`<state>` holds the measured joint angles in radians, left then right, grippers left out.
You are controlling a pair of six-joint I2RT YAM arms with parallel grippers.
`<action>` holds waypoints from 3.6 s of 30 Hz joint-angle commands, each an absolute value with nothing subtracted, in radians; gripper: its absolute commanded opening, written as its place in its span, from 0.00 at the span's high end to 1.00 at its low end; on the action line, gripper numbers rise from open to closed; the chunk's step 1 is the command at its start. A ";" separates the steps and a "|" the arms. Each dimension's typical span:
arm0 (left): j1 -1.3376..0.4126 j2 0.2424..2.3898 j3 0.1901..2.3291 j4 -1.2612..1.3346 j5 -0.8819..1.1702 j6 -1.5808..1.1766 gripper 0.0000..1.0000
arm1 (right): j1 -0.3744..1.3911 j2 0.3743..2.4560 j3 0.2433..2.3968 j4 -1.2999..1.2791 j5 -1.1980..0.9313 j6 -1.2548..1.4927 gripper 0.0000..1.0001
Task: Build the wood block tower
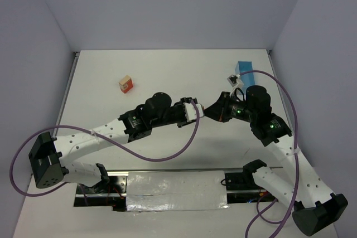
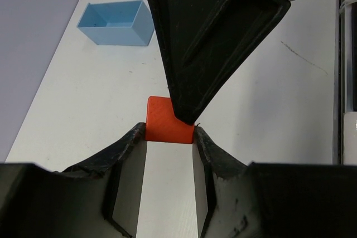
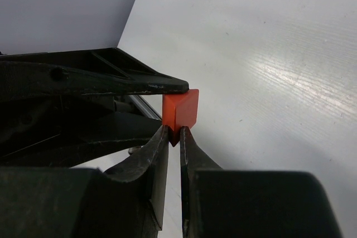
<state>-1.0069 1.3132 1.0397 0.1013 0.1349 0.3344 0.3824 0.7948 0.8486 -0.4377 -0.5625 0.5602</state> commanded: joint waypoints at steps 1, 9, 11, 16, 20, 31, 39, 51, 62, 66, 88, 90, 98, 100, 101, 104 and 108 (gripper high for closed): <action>-1.012 1.318 1.065 0.120 0.149 0.327 0.72 | 0.382 0.773 0.851 -0.400 -0.588 0.555 0.96; -1.012 1.305 1.080 0.104 0.155 0.328 0.88 | 0.382 0.784 0.839 -0.396 -0.577 0.551 0.96; -1.012 1.310 1.089 0.098 0.146 0.324 0.99 | 0.380 0.779 0.835 -0.388 -0.574 0.558 0.89; -0.999 1.347 1.127 0.033 0.140 0.296 1.00 | 0.377 0.764 0.836 -0.402 -0.512 0.568 0.36; -0.947 1.394 1.192 -0.064 0.162 0.267 1.00 | 0.319 0.779 0.854 -0.451 -0.482 0.554 0.26; -0.527 1.597 1.511 -0.521 0.057 0.225 1.00 | 0.192 0.678 0.810 -0.489 -0.405 0.532 0.26; -0.230 1.856 1.911 -0.813 0.094 0.304 1.00 | 0.204 0.629 0.712 -0.442 -0.451 0.526 0.26; -0.077 1.936 1.873 -0.822 0.022 0.402 1.00 | 0.236 0.658 0.568 -0.408 -0.407 0.446 0.26; -0.078 1.930 1.818 -0.794 0.127 0.499 1.00 | 0.236 0.657 0.526 -0.367 -0.425 0.443 0.26; -0.078 1.985 1.897 -0.841 0.126 0.494 0.97 | 0.236 0.647 0.522 -0.371 -0.422 0.442 0.26; -0.107 2.031 1.885 -0.838 0.012 0.503 0.83 | 0.238 0.647 0.514 -0.361 -0.434 0.440 0.26; -0.107 2.039 1.890 -0.839 0.006 0.505 0.82 | 0.236 0.649 0.512 -0.360 -0.434 0.440 0.26; -0.107 2.043 1.890 -0.838 0.005 0.506 0.79 | 0.238 0.647 0.511 -0.359 -0.437 0.440 0.26; -0.107 2.048 1.887 -0.834 0.005 0.506 0.78 | 0.238 0.646 0.509 -0.359 -0.436 0.440 0.26; -0.107 2.051 1.887 -0.834 0.005 0.506 0.78 | 0.238 0.644 0.508 -0.359 -0.436 0.440 0.26; -0.109 2.057 1.894 -0.838 0.005 0.503 0.77 | 0.238 0.643 0.508 -0.357 -0.437 0.442 0.26; -0.109 2.063 1.884 -0.830 0.005 0.500 0.74 | 0.238 0.641 0.508 -0.357 -0.437 0.440 0.26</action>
<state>-0.1089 2.0602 1.8858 -0.8444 0.0040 0.4946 0.2314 0.6567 0.5148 -0.4042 -0.4301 0.4545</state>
